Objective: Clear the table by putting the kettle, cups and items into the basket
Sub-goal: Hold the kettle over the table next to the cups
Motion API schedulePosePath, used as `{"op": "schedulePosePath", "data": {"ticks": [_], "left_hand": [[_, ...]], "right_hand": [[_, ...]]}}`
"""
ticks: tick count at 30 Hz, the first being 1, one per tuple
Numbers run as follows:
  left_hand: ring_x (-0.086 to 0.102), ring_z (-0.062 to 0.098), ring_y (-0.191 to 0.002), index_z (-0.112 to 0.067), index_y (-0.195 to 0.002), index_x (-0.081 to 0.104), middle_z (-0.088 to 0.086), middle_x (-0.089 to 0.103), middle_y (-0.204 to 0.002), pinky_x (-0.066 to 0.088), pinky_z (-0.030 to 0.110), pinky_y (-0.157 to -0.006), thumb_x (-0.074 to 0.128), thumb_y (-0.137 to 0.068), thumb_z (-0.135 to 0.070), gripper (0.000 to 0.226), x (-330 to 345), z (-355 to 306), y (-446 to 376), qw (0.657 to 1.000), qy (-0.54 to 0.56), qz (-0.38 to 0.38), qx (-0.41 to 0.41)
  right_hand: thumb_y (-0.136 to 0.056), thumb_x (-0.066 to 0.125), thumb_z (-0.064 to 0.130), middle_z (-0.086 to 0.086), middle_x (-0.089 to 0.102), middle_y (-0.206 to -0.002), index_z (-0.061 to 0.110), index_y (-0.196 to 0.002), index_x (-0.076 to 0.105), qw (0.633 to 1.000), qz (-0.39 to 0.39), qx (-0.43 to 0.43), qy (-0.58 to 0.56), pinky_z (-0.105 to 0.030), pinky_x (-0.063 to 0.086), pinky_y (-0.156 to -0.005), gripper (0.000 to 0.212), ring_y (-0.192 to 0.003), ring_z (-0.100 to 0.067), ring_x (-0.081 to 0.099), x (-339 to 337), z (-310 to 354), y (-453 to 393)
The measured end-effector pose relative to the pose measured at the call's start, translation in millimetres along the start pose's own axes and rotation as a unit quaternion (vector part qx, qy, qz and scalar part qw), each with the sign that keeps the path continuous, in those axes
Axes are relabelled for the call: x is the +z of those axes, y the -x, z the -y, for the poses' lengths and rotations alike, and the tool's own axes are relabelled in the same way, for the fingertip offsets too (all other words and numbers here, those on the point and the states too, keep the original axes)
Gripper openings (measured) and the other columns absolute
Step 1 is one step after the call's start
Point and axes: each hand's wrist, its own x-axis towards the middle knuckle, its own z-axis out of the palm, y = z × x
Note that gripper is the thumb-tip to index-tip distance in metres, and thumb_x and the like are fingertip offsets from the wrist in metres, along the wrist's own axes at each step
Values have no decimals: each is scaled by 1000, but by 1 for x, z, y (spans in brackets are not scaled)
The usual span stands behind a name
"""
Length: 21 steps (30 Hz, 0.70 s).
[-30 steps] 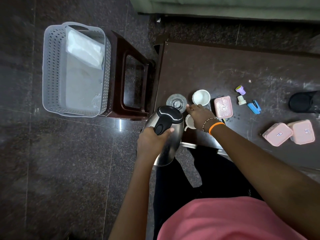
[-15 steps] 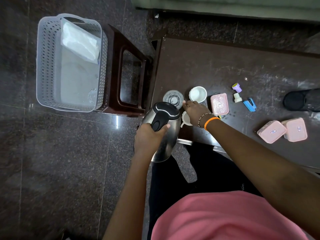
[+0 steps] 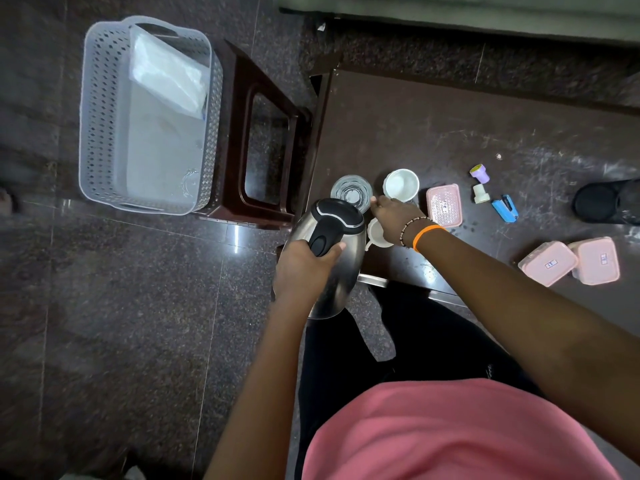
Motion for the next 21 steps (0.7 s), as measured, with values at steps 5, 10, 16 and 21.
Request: {"op": "schedulePosePath", "data": {"ticks": [5,10,16,21], "left_hand": [[58,24,-72,-20,-63,49,-5,56,-67,40,28,-61,65,-73,-58,42,0,0,-1,1000,1,6,-1],[62,29,-82,-13,-76,58,7,66,-84,48,32,-68,64,-73,-60,47,-1,-1,-3,1000,1,12,-6],[61,30,-82,-11,-78,57,8,64,-86,45,31,-65,63,-74,-60,49,-2,-2,-3,1000,-3,18,-13],[56,25,-71,-18,-66,50,0,56,-70,37,27,-55,63,-74,-60,45,-2,0,-2,1000,-7,17,-11]], "right_hand": [[-84,43,-1,-19,46,-130,-1,-135,35,1000,-8,2,-26,-50,49,-88,51,-117,-38,53,0,0,-4],[-85,44,0,-19,45,-132,0,-138,33,1000,-1,-3,-31,-49,50,-91,55,-117,-39,53,0,-2,-6],[-85,45,-1,-19,45,-132,1,-139,34,999,3,0,-40,-48,50,-92,55,-118,-38,53,1,-3,-7],[-88,42,2,-18,45,-133,7,-144,29,999,10,2,-54,-46,50,-90,58,-119,-37,52,1,-7,-10]]}}
